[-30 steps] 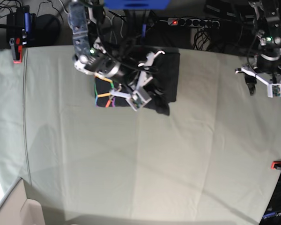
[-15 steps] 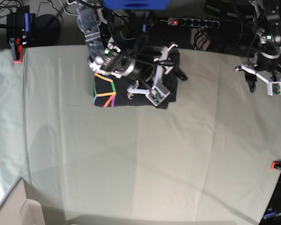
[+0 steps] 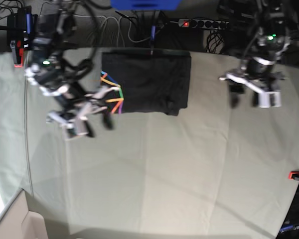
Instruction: Layout the t-shirt on the table in an organized manner, then fold the t-shirt properly
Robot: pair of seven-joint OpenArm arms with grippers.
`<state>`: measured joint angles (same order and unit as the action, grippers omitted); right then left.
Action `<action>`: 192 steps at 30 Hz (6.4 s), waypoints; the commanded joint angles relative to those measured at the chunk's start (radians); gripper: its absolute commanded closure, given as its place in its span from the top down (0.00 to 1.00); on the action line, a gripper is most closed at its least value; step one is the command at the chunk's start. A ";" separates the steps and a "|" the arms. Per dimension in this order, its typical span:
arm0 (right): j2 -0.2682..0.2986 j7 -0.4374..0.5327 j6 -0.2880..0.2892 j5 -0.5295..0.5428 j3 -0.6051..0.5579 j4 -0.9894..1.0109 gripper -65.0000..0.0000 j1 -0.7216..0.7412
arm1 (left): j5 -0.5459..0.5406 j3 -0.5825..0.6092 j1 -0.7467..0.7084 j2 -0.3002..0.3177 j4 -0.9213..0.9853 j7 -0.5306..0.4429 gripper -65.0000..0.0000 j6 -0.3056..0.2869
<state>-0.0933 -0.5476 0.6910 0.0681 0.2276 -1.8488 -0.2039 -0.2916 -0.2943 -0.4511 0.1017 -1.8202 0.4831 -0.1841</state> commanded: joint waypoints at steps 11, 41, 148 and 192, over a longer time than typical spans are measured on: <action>0.030 0.025 0.007 0.023 0.123 -0.022 0.50 -0.036 | -0.263 0.198 0.005 -0.052 0.020 0.116 0.81 -0.005; 0.048 0.025 0.007 0.017 0.221 -0.024 0.50 -0.055 | -0.271 0.396 0.248 -0.058 0.462 0.111 0.26 -0.007; 0.034 0.054 0.007 0.017 -0.061 0.568 0.00 0.176 | 0.582 -0.167 0.143 0.003 0.061 0.196 0.64 -0.007; 0.011 0.105 0.007 0.017 -0.040 -0.047 0.00 -0.338 | 0.581 -0.161 -0.031 -0.067 0.046 0.188 0.23 -0.008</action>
<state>-0.0830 -0.4736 0.6952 0.0650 0.1890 -1.8744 -0.5419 0.2844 -0.4538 -0.4744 0.0288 -1.7569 0.6773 -0.2024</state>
